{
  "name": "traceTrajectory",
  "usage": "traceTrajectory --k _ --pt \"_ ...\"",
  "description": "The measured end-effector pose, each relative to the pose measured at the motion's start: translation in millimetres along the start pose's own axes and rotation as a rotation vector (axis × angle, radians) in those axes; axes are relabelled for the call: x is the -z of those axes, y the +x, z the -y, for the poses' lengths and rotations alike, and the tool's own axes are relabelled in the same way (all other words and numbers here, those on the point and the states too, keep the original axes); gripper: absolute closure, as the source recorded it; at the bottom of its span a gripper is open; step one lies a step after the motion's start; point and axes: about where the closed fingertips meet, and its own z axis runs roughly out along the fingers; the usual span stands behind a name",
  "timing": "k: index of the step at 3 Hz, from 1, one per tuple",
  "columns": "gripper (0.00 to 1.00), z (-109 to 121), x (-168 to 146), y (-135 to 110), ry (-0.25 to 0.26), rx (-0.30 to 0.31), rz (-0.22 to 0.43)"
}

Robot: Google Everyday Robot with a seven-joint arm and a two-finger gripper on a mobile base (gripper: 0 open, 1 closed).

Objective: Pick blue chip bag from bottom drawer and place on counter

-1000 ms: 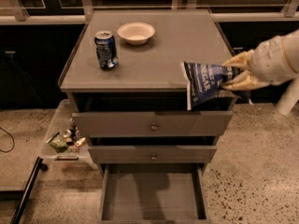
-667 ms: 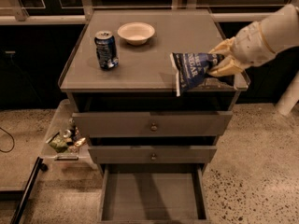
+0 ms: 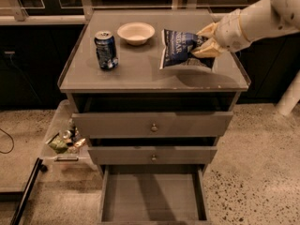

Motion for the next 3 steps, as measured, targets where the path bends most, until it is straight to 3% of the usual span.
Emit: traceTrajectory --k 1,2,3 --pt "1.0 7.5 -18.9 16.1 0.085 -0.088 0.023" --pt "1.0 1.9 -39.7 38.8 0.093 -0.131 0.032" --pt "0.81 2.0 -40.3 39.0 0.094 -0.131 0.033"
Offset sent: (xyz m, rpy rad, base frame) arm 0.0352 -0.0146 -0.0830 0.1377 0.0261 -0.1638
